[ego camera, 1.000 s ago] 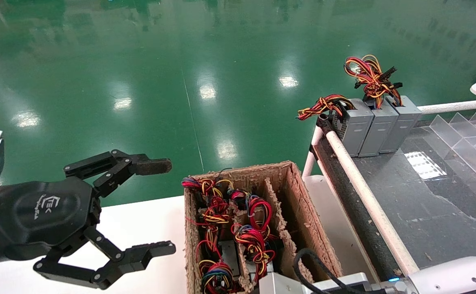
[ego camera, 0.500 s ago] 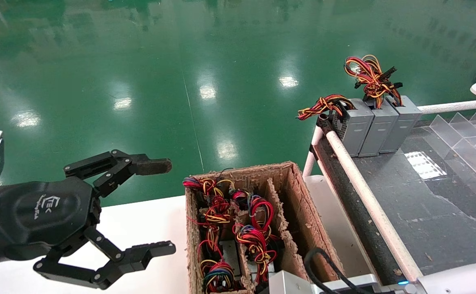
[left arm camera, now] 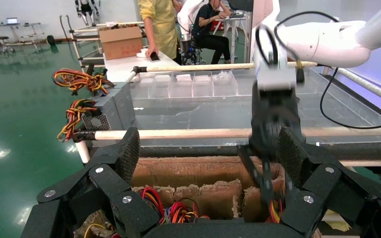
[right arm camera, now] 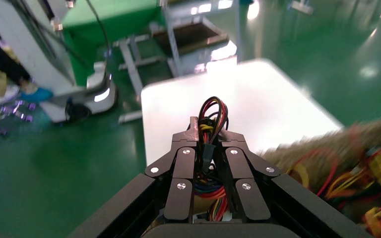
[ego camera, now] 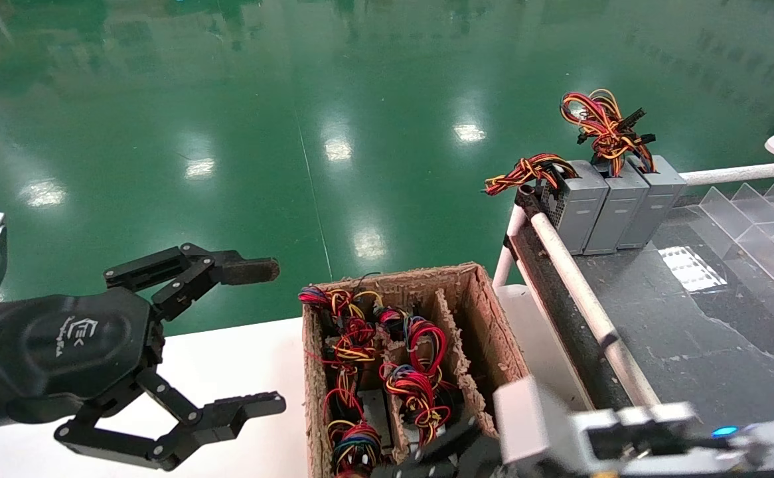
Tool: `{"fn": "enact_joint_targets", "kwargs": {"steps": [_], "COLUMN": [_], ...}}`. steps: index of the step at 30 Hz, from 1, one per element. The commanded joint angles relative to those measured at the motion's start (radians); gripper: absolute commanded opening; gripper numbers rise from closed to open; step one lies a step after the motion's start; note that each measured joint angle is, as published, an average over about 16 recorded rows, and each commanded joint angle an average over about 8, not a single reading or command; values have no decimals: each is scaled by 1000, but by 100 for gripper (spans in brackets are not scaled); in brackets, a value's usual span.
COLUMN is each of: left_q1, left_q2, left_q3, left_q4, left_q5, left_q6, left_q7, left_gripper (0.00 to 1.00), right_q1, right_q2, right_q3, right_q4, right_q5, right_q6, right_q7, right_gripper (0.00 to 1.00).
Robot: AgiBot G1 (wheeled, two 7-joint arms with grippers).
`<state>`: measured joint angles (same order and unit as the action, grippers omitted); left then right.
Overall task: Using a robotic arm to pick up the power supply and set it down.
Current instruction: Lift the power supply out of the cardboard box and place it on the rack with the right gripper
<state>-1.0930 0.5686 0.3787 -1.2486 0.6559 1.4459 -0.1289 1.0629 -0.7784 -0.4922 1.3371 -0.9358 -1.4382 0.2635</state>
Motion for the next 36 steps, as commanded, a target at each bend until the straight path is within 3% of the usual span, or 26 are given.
{"fn": "enact_joint_targets", "kwargs": {"steps": [1,12,22,29,36], "left_q1": [0,0,0,0,0], "left_q2": [0,0,0,0,0], "left_q3": [0,0,0,0,0], "left_q4": [0,0,0,0,0], "left_q5": [0,0,0,0,0], "left_q6": [0,0,0,0,0], "left_q7": [0,0,0,0,0], "left_gripper": [100,100,100,100,100], "right_q1": [5,19,32,88,194], "right_q2": [13,105,160,191,223], "right_q3": [18,124,204,241,250], "right_q4": [-1,-29,-139,-268,-419], "right_q5": [33,171,264,267,195], "right_q6": [-7,-11,-14,-14,-8], "right_q7": [2,-10,-44,-87,-161], "right_gripper": [0,0,0,0,0]}}
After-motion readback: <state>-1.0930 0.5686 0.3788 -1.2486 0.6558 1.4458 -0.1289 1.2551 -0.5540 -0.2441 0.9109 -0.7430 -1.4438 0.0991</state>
